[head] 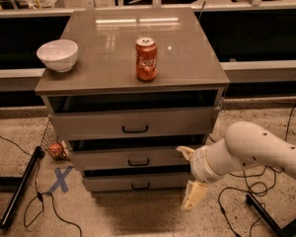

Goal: Open middle drawer

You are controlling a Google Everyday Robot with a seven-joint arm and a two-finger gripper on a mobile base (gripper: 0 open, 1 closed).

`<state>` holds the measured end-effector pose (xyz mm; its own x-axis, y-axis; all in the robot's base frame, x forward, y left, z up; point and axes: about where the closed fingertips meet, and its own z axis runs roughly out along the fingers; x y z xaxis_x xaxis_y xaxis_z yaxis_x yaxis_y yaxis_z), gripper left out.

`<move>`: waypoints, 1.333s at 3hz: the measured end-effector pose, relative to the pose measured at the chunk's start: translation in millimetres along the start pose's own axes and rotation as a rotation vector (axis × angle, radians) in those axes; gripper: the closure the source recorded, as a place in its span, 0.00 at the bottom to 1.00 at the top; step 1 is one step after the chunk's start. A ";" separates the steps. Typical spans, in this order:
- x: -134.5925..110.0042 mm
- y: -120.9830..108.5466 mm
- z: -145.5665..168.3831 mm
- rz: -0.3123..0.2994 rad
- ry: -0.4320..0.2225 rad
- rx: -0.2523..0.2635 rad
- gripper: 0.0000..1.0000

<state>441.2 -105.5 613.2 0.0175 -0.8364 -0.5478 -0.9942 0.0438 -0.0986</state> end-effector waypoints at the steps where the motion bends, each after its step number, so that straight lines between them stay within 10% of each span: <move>1: 34.9 -10.8 30.3 0.033 -0.043 0.067 0.00; 2: 66.6 -32.8 55.1 0.032 -0.064 0.204 0.00; 4: 64.3 -54.1 68.8 0.001 -0.035 0.256 0.00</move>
Offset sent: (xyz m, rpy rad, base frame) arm 0.0788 -0.0505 -0.1131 0.0944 -0.3345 -0.2447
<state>503.4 -124.1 526.2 0.0249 -0.8170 -0.5761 -0.9349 0.1851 -0.3029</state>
